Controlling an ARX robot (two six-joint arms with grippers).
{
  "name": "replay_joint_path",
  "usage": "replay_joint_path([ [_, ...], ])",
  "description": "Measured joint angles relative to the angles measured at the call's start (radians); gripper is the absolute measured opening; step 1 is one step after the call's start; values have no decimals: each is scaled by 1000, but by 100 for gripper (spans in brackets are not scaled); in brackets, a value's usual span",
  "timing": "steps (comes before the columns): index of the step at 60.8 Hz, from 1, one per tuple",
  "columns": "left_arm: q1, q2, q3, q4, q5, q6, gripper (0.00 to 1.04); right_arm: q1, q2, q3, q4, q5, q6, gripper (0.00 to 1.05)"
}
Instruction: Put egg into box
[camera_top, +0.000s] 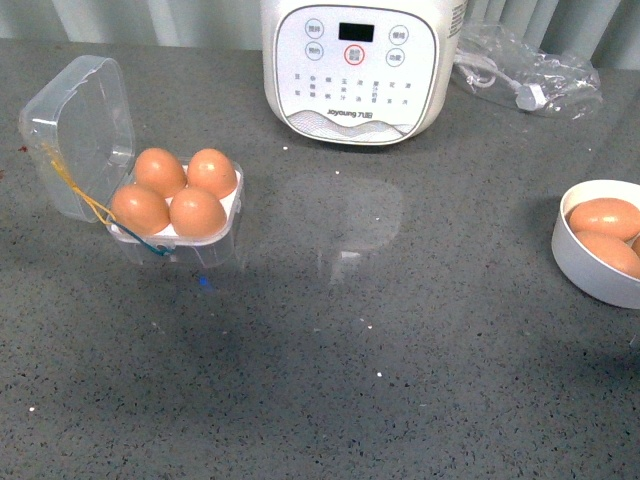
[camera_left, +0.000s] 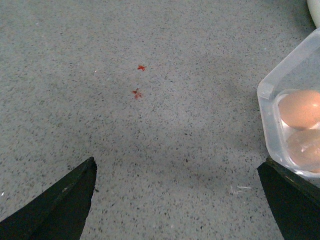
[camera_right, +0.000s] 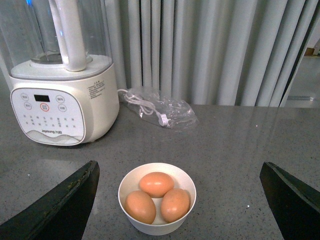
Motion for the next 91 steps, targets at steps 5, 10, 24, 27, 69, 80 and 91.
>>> replay_joint_path([
  [5,-27,83,44,26,-17,1,98,0,0,0,0,0,0,97],
  [10,-64,152,80,52,-45,-3,98,0,0,0,0,0,0,97],
  [24,-258,200,115,48,-51,-30,98,0,0,0,0,0,0,97],
  [27,-264,173,113,47,-42,-22,98,0,0,0,0,0,0,97],
  [69,-117,-149,-320,692,-58,-155,32,0,0,0,0,0,2,97],
  [80,-183,-266,-401,624,-141,-169,4,0,0,0,0,0,2,97],
  [91,-213,-414,-435,512,-148,-169,4,-1,0,0,0,0,2,97],
])
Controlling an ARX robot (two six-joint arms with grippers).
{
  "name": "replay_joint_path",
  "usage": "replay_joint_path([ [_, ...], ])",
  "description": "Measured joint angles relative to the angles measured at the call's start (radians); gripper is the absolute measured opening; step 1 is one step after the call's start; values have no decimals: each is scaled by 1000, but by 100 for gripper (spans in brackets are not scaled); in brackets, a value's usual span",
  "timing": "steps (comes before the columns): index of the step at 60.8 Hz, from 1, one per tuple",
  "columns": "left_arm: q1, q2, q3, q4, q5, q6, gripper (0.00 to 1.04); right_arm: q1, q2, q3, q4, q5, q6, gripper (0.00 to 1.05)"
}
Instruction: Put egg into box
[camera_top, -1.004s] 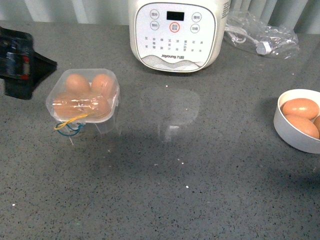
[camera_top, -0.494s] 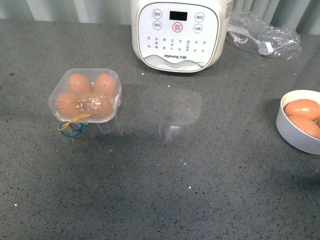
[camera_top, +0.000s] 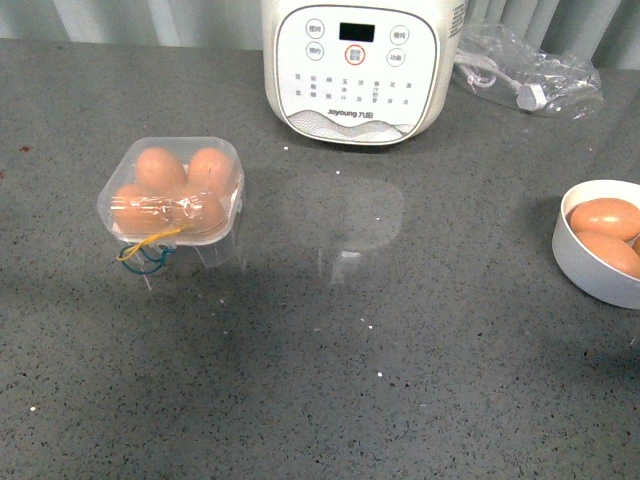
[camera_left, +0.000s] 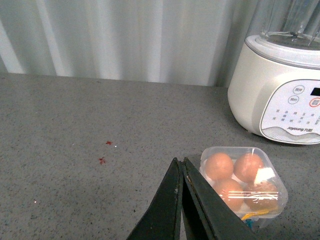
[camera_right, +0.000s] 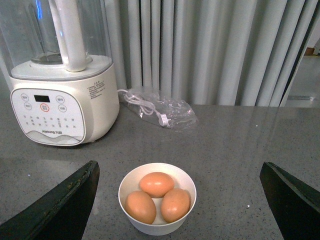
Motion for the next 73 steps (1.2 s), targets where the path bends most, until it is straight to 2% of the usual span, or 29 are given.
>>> replay_joint_path([
  [34,0,-403,-15,-351,-2,0,4,0,0,0,0,0,0,97],
  [73,0,-674,-16,-613,-2,0,4,0,0,0,0,0,0,97],
])
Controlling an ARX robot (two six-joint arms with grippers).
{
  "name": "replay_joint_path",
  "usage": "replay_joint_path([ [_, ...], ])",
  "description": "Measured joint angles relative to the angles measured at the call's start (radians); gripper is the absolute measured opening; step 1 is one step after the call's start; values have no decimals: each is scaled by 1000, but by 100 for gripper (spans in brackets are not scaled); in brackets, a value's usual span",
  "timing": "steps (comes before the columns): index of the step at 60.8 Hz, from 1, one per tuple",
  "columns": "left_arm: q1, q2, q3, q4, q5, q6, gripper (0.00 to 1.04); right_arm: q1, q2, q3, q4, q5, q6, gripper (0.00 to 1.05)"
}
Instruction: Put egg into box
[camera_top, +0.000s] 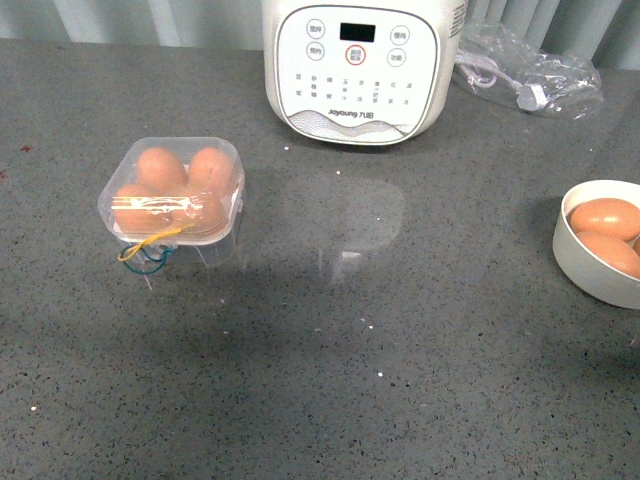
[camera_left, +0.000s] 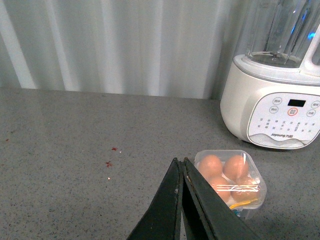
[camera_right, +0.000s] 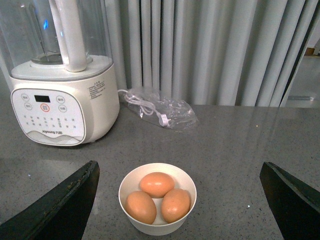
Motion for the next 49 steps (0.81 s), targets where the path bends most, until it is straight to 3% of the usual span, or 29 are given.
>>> replay_joint_path([
  [16,0,-74,0,-74,0,0,4,0,0,0,0,0,0,97],
  [21,0,-199,0,-232,0,0,4,0,0,0,0,0,0,97],
  [40,0,-238,0,-245,0,0,4,0,0,0,0,0,0,97],
  [49,0,-239,0,-245,0,0,31,0,0,0,0,0,0,97],
])
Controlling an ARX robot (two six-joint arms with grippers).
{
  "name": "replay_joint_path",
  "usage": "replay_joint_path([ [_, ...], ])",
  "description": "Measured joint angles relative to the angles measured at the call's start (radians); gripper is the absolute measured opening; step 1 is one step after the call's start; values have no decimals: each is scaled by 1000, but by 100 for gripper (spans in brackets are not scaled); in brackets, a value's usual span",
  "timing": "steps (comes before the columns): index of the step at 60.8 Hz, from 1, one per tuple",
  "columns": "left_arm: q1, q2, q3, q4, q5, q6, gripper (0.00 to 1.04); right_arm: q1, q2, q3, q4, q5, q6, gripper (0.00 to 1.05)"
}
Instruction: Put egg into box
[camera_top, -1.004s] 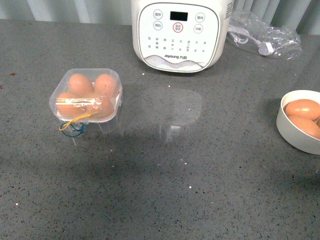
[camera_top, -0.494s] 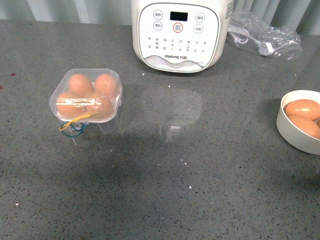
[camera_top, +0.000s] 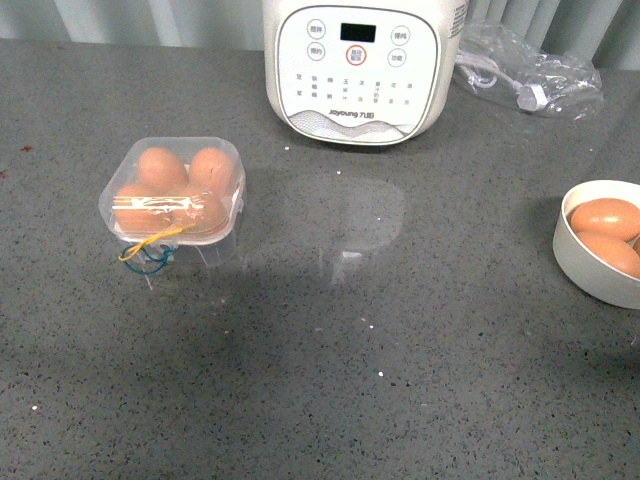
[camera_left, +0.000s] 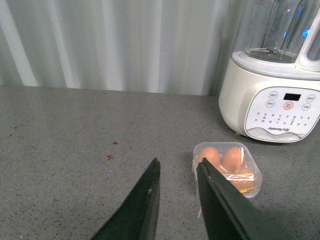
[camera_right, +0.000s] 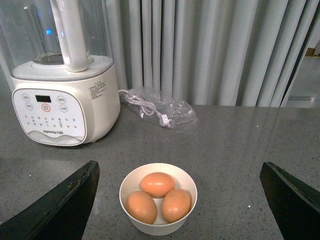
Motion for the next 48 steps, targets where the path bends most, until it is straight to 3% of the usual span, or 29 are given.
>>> replay_joint_path([
  [24,0,0,0,0,0,1,100,0,0,0,0,0,0,97],
  [48,0,0,0,0,0,0,98,0,0,0,0,0,0,97],
])
